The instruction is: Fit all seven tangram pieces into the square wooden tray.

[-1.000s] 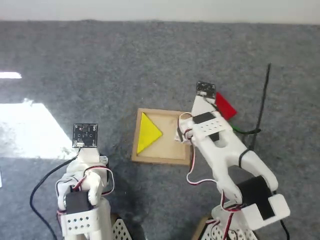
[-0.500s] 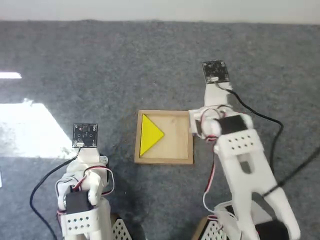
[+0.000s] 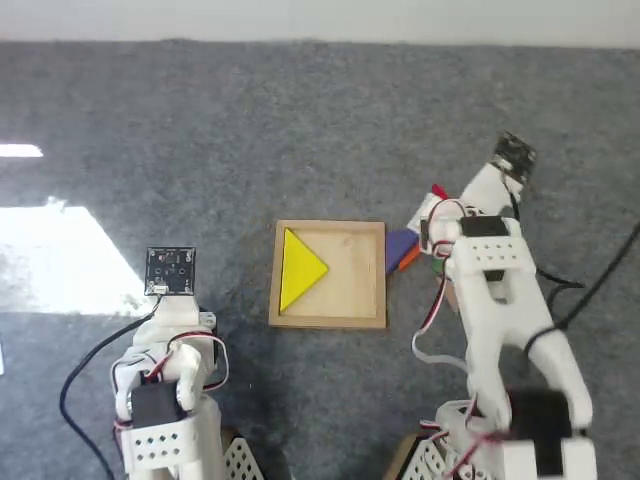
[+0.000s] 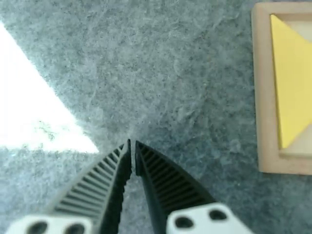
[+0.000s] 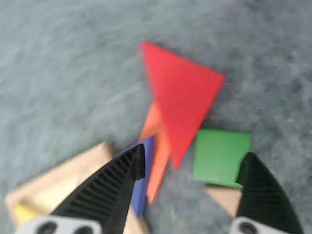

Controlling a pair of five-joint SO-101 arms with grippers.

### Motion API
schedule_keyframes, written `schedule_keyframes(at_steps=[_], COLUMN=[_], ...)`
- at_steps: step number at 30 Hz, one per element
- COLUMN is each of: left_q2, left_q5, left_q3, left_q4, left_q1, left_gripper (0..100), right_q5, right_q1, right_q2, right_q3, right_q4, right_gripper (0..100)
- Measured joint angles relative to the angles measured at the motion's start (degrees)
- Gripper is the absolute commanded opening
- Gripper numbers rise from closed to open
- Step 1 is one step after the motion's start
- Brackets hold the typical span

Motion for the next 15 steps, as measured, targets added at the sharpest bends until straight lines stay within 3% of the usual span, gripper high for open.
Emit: schedule_keyframes(at_steps=[6, 15], left_q2=[0.00, 0.00], left_q5=[0.00, 0.00], left_q3=[0.00, 0.00], left_q4=[0.00, 0.00], left_q1=[0.00, 0.00], left_gripper=[1, 1], right_q5=[-7.03, -8.53], right_q1=[0.88, 1.14], right_q2=[10.73, 24.18], right_q3=[-1.93, -16.26], right_q4=[-6.24, -6.68], right_gripper=[32.9, 32.9])
